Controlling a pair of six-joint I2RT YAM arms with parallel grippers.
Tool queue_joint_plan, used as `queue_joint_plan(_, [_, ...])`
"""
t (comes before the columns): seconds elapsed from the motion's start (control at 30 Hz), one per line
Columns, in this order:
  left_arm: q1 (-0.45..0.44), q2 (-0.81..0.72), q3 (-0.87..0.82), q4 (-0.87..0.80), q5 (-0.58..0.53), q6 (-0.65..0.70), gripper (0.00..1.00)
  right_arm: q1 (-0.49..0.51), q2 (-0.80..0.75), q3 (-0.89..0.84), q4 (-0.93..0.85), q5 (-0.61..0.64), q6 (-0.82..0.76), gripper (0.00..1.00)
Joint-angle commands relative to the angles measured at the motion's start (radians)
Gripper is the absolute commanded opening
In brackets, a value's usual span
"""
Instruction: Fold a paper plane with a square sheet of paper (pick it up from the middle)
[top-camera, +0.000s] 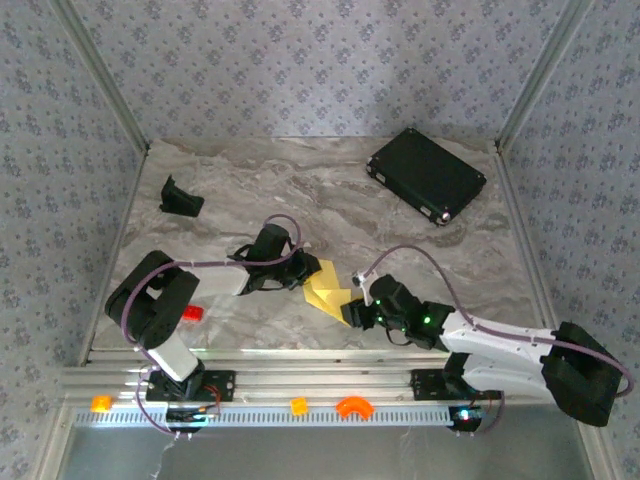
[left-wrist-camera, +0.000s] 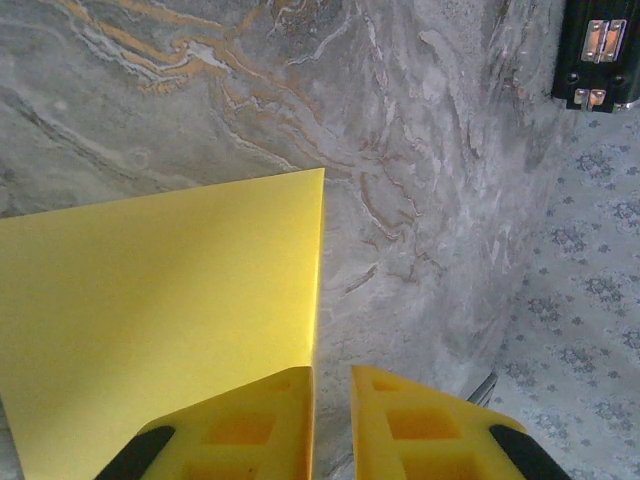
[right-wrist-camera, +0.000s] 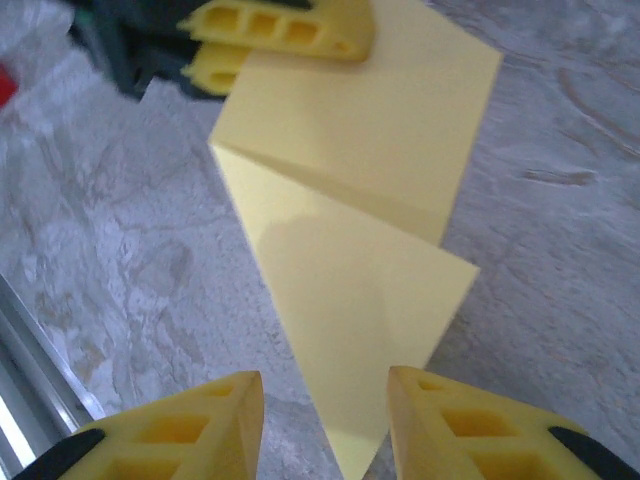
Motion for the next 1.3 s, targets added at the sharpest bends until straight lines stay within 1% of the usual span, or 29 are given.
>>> queue_joint_plan(0.0, [-0.008, -0.034, 0.042, -0.028, 0.022, 0.027, 0.18, 0.072, 0.027, -0.024, 0.080, 0.167, -0.137, 0.37])
queue_joint_plan(0.13, [-0.009, -0.033, 0.047, -0.032, 0.025, 0.028, 0.17, 0.148, 0.089, -0.011, 0.099, 0.249, -0.229, 0.33])
queue_joint_plan(0.33, [-0.009, -0.036, 0.052, -0.032, 0.029, 0.028, 0.14, 0.215, 0.217, 0.023, 0.153, 0.342, -0.298, 0.32])
queue_joint_plan(0.57, [-0.009, -0.036, 0.050, -0.032, 0.030, 0.027, 0.13, 0.232, 0.329, 0.060, 0.179, 0.453, -0.314, 0.33])
queue_joint_plan(0.7, [-0.009, -0.036, 0.052, -0.033, 0.031, 0.025, 0.13, 0.232, 0.350, 0.056, 0.200, 0.474, -0.304, 0.32])
queue_joint_plan(1.07, [-0.009, -0.032, 0.048, -0.037, 0.028, 0.027, 0.11, 0.234, 0.361, 0.034, 0.217, 0.465, -0.249, 0.22])
queue_joint_plan(1.27, [-0.009, -0.033, 0.048, -0.042, 0.023, 0.025, 0.10, 0.234, 0.356, 0.019, 0.224, 0.476, -0.233, 0.21])
